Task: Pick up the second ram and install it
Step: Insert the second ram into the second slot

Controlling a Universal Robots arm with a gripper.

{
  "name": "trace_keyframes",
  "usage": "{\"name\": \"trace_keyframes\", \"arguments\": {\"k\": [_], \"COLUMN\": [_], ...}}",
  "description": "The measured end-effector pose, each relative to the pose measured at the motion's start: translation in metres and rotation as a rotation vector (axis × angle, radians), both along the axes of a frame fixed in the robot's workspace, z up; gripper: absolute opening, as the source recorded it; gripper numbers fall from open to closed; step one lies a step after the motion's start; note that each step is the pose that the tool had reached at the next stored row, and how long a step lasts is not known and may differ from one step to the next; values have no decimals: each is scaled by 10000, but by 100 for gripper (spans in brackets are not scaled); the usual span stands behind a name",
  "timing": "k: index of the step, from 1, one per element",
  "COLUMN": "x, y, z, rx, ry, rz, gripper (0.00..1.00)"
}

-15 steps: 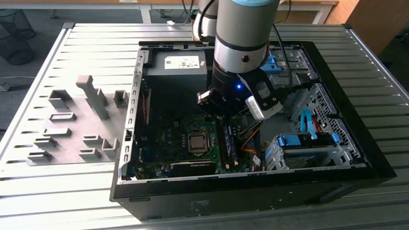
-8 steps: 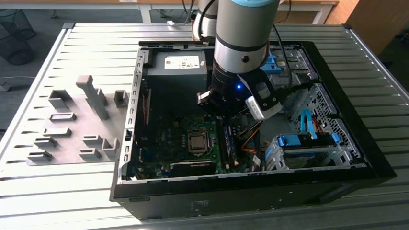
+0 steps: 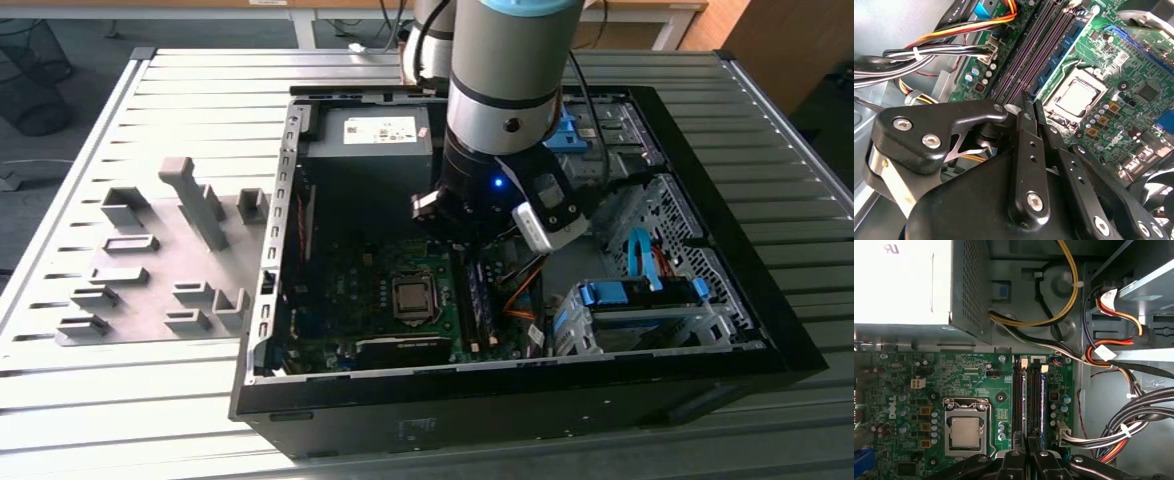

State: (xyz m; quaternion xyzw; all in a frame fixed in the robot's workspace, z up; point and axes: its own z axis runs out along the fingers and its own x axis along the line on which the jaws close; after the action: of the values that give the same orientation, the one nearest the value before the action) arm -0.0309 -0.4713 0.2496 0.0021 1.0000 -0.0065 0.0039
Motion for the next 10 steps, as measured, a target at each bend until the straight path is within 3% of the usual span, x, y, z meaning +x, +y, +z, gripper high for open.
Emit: {"name": "trace_keyframes", "arguments": {"k": [8, 10], "x": [0, 0], "y": [-34, -36], "z": [-84, -88], "rx": [5, 3], "ry": [3, 40], "rz": [-3, -1], "gripper": [14, 14]}}
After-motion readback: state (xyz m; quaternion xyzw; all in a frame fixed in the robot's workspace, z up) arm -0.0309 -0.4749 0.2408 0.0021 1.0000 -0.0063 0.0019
